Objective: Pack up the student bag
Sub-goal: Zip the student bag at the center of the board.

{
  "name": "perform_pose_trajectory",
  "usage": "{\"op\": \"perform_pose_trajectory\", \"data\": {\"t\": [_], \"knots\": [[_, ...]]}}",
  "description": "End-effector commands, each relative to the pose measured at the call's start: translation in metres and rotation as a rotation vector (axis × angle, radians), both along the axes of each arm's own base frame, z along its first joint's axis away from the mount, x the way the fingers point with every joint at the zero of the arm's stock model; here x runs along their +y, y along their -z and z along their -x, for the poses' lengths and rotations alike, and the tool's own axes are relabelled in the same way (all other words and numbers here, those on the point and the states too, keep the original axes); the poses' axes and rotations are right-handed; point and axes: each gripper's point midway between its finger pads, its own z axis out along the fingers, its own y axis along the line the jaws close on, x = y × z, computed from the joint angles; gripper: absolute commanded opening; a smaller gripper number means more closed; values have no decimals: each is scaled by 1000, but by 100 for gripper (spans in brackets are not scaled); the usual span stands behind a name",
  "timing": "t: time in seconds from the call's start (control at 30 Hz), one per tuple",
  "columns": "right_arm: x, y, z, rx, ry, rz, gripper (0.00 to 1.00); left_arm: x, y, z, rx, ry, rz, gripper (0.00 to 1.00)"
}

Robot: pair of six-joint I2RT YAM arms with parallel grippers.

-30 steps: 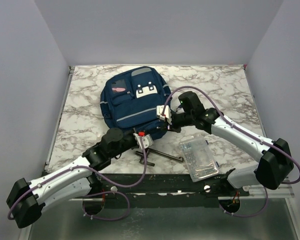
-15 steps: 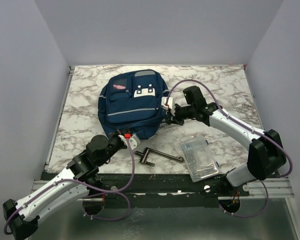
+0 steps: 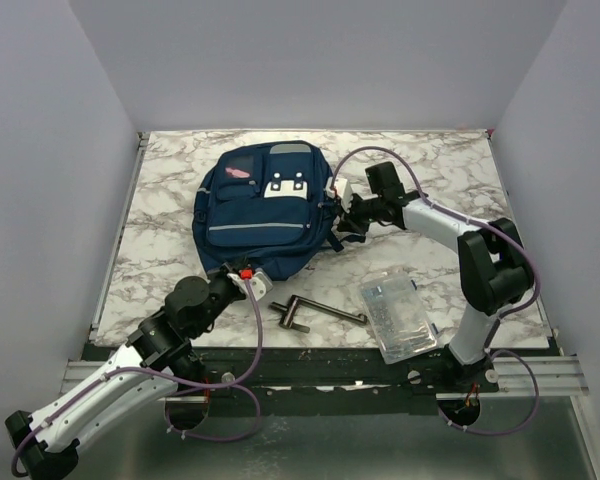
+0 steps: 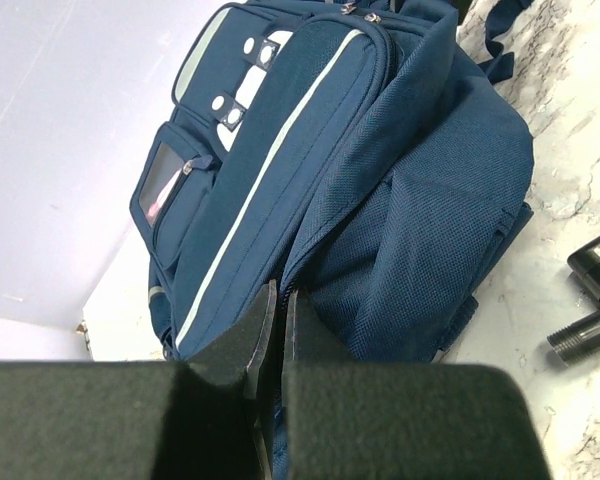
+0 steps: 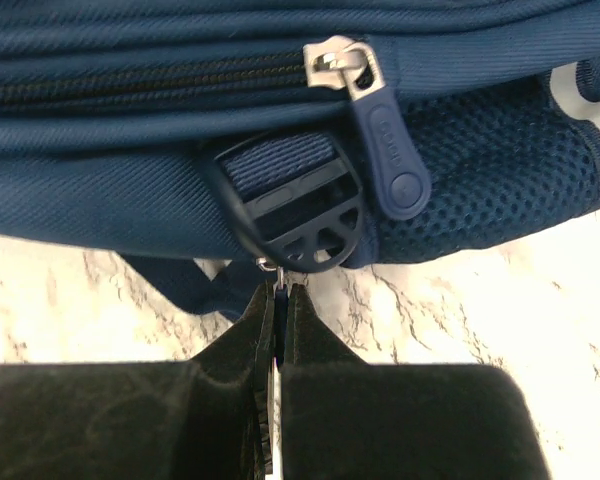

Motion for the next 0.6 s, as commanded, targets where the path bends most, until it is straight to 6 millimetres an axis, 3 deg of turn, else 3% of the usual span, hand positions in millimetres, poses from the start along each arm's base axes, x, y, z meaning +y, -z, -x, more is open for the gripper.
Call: {"op": "perform_pose_trajectory", "data": {"t": [0.0,0.1,0.13,0.17,0.3,0.37,0.47,0.57], "knots": [[-7,-11,-41,-71,100,-13,0,15,-28,-8,-67,-94,93,0],[1,-24,-40,-26,124,-65,1,14,-34,-9,-59,-99,119,0],[3,-31,-37,-10,128,-83,6,13,-41,-10,-62,-104,130,0],[3,-38,-33,-6,135,-101,12,13,-47,-11,-63,-110,141,0],[-4,-84,-25,-116,235,-216,53,9,-83,-20,-80,-139,185,0],[-11,-105,-19,-148,293,-257,64,10,-112,-29,-91,-184,223,0],[-19,-123,-15,-139,383,-297,71,11,-160,-43,-124,-235,275,0],[-21,-141,-6,-129,433,-384,74,15,-225,-58,-190,-292,343,0]]}}
